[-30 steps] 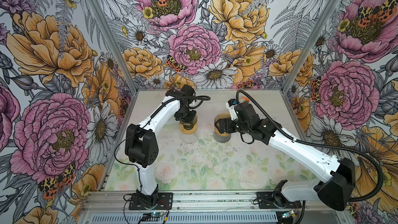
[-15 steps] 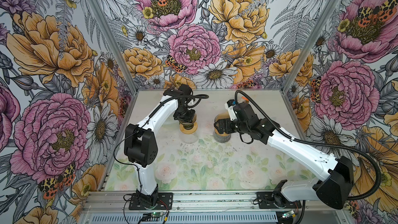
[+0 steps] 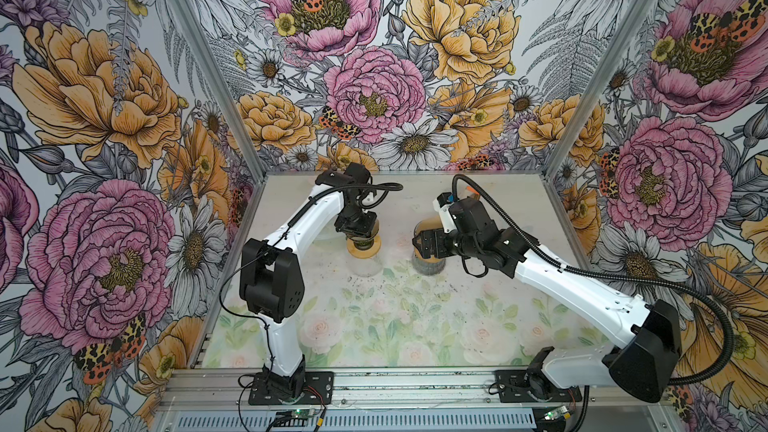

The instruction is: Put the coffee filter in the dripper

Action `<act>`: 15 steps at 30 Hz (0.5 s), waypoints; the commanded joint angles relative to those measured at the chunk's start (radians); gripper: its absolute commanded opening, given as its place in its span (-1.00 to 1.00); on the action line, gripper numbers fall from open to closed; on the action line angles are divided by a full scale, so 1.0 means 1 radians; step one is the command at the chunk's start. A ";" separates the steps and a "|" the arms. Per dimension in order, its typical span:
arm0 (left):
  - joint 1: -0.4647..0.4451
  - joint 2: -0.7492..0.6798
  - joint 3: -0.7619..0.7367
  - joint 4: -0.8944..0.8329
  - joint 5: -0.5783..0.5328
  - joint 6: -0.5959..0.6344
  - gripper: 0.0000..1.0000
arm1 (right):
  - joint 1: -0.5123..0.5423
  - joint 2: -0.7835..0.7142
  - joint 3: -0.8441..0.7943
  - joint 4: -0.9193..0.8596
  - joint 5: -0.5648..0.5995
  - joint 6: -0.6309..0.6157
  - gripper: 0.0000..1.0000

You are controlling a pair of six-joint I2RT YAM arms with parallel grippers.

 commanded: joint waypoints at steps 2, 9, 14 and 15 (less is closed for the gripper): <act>-0.005 0.010 -0.010 0.007 0.008 0.002 -0.44 | -0.006 0.012 -0.006 0.012 -0.005 0.007 0.95; -0.006 0.005 0.005 0.007 0.011 -0.001 -0.29 | -0.005 0.015 -0.002 0.012 -0.009 0.006 0.95; -0.007 0.004 0.006 0.007 0.015 -0.007 -0.23 | -0.005 0.018 0.000 0.012 -0.008 0.005 0.95; -0.009 0.004 0.004 0.006 0.017 -0.007 -0.23 | -0.005 0.020 -0.001 0.012 -0.008 0.005 0.95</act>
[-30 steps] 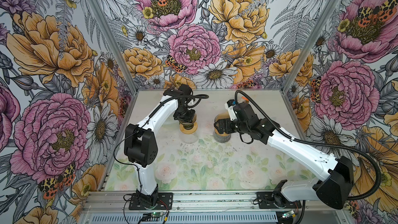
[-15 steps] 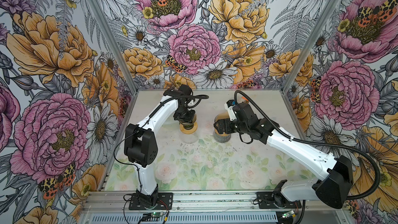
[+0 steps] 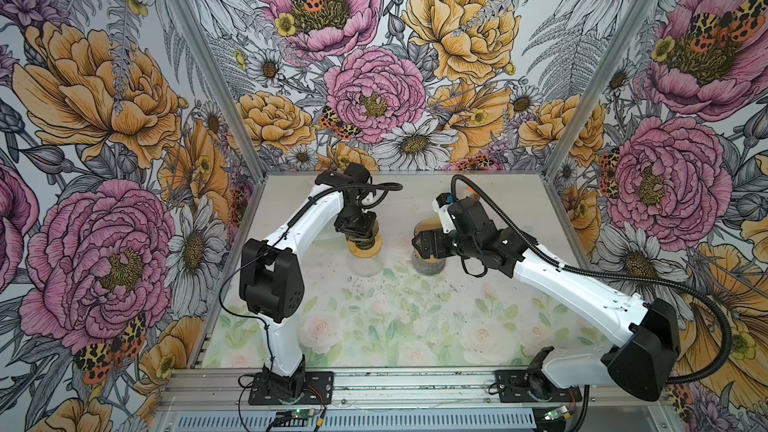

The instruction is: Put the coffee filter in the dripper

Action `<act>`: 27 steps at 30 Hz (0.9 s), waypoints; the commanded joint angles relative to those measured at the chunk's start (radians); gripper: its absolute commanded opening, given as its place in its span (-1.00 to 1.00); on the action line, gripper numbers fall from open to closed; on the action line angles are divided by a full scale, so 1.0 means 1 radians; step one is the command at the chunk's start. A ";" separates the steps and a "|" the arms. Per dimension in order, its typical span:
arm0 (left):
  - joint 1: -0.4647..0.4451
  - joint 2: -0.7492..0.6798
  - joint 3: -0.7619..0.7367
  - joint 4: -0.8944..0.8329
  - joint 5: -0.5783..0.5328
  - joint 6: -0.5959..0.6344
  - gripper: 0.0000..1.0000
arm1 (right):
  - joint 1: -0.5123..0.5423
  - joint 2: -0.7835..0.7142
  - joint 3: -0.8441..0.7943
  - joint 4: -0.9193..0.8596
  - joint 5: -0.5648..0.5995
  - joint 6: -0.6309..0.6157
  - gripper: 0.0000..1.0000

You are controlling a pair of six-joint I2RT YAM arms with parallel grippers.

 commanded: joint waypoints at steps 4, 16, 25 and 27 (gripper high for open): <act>-0.009 0.005 0.002 0.010 0.014 -0.001 -0.28 | -0.005 0.013 0.000 0.012 -0.005 0.004 0.95; -0.028 -0.014 0.050 -0.001 -0.028 -0.017 -0.53 | -0.005 0.011 -0.009 0.012 -0.003 0.010 0.95; -0.037 -0.037 0.076 -0.024 -0.066 -0.023 -0.81 | -0.005 0.010 -0.011 0.012 -0.003 0.011 0.95; -0.040 -0.038 0.081 -0.028 -0.076 -0.024 -0.82 | -0.005 0.011 -0.009 0.012 -0.003 0.010 0.95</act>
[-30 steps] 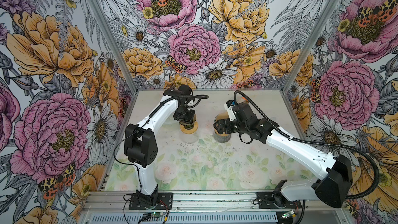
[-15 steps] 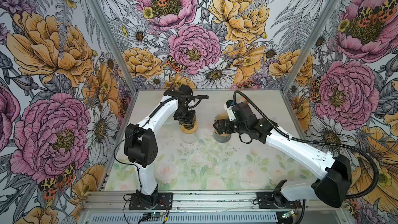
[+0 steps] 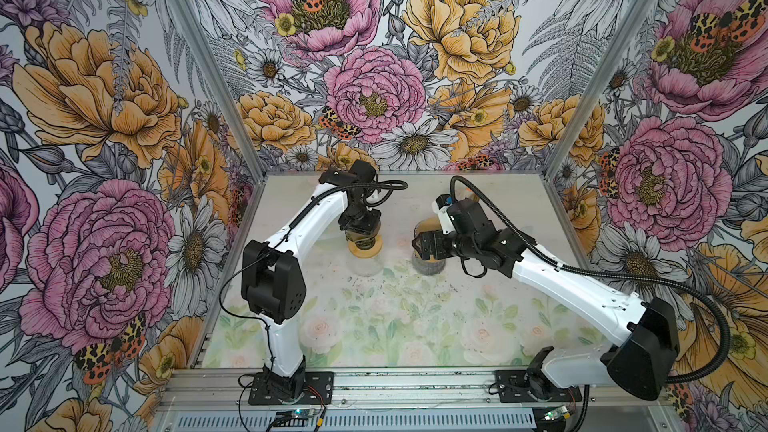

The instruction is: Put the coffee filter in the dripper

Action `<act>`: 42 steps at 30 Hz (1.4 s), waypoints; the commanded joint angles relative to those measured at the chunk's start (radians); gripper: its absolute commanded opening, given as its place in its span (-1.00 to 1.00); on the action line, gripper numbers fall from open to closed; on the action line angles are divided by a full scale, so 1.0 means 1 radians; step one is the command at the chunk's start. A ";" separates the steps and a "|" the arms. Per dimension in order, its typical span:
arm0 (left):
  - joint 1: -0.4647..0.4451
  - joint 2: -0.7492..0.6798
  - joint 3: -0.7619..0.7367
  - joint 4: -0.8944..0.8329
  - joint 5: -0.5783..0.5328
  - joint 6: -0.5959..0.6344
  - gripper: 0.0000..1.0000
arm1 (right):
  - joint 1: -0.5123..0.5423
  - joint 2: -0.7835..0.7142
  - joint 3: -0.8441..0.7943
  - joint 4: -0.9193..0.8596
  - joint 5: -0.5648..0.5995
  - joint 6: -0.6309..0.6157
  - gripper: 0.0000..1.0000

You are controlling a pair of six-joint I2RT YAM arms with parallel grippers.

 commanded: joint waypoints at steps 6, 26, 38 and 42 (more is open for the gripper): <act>-0.006 -0.088 0.042 -0.024 -0.054 -0.009 -0.96 | -0.005 0.007 -0.003 0.013 -0.005 0.014 0.95; -0.030 -0.055 0.030 -0.068 -0.033 0.004 -0.50 | -0.004 0.013 -0.002 0.014 -0.006 0.021 0.95; -0.030 0.001 0.044 -0.066 -0.049 0.003 -0.38 | -0.003 0.018 -0.004 0.014 -0.007 0.023 0.95; -0.027 -0.012 0.059 -0.068 -0.059 -0.002 -0.38 | -0.003 0.018 -0.002 0.014 -0.006 0.020 0.95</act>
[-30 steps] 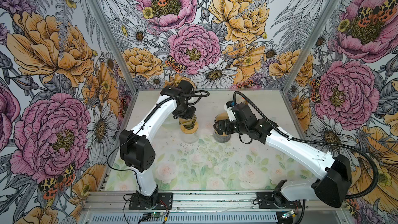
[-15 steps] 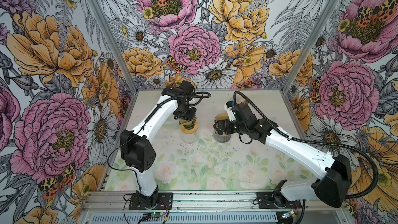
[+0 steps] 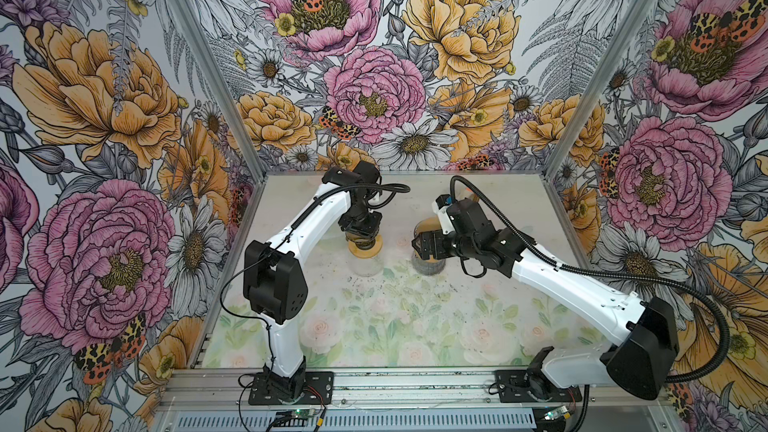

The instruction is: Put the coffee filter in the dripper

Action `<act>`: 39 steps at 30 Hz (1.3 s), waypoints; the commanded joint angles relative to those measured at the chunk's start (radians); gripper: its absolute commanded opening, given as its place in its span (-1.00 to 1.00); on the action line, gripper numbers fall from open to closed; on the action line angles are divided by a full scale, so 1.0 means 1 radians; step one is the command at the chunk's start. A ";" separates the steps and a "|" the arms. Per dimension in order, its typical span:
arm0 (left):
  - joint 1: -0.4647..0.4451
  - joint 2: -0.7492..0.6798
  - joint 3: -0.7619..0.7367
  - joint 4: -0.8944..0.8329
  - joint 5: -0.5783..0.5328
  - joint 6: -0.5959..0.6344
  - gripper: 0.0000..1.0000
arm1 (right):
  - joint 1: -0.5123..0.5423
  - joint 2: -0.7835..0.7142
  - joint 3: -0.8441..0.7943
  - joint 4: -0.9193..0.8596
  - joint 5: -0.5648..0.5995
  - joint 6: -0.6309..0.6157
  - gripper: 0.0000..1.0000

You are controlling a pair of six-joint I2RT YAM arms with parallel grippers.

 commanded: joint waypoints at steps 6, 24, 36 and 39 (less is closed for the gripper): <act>0.006 -0.042 0.043 -0.001 -0.033 -0.009 -0.36 | -0.004 0.022 0.009 0.014 -0.012 0.011 0.95; 0.014 -0.111 0.017 -0.005 -0.024 -0.015 -0.50 | -0.002 0.039 0.025 0.014 -0.022 0.009 0.95; -0.009 -0.085 -0.010 -0.004 -0.007 -0.013 -0.46 | 0.000 0.035 0.014 0.014 -0.018 0.012 0.95; -0.010 -0.080 0.005 -0.004 -0.003 -0.014 -0.42 | 0.000 0.033 0.015 0.014 -0.017 0.012 0.95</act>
